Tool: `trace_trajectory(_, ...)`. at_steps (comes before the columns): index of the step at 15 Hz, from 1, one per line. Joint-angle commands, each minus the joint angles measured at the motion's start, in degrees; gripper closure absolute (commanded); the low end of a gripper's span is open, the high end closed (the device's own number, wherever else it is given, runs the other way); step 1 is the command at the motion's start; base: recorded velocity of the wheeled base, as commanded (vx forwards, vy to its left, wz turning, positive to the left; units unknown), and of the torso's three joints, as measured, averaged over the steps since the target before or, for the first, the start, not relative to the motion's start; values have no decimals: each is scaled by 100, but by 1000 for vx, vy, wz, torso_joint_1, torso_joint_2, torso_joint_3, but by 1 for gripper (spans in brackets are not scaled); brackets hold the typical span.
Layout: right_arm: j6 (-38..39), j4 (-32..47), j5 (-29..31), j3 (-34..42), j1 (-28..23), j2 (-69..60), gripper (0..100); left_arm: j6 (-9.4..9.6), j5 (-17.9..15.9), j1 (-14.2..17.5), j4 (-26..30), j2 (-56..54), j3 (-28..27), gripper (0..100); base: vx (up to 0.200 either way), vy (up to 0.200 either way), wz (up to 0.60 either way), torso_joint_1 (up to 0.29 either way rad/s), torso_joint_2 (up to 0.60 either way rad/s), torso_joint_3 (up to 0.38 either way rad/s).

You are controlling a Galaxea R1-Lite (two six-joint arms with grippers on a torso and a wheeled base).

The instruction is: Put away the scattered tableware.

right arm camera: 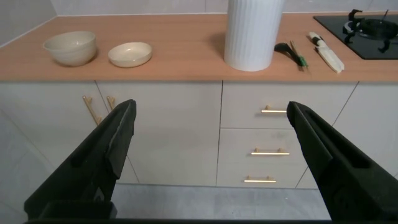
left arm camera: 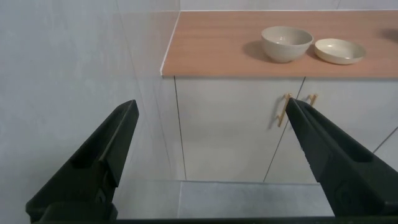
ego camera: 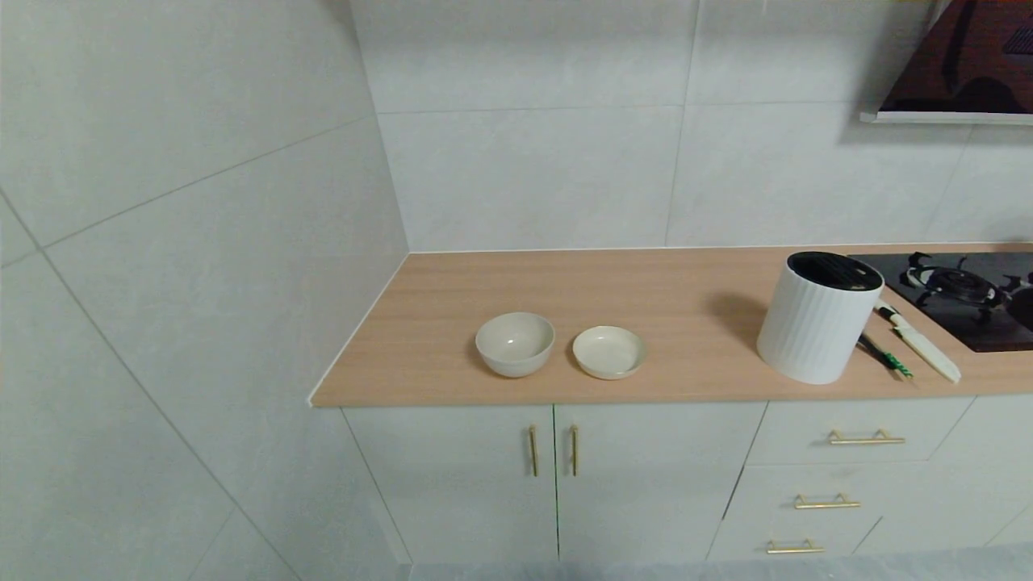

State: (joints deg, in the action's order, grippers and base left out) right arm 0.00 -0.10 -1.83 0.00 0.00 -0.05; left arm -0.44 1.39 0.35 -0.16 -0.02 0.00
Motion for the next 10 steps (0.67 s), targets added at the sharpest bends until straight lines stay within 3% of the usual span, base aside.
trace_trajectory(1,0,1,-2,0,0,5,0,0,10,0,-2,2,0,0,0,0,0,0,0,0)
trace_trajectory(6,0,1,-2,0,0,5,0,9,2,0,-2,2,0,0,0,0,0,0,0,0)
trace_trajectory(10,0,1,-2,0,0,5,0,9,2,0,-2,2,0,0,0,0,0,-145,320,168)
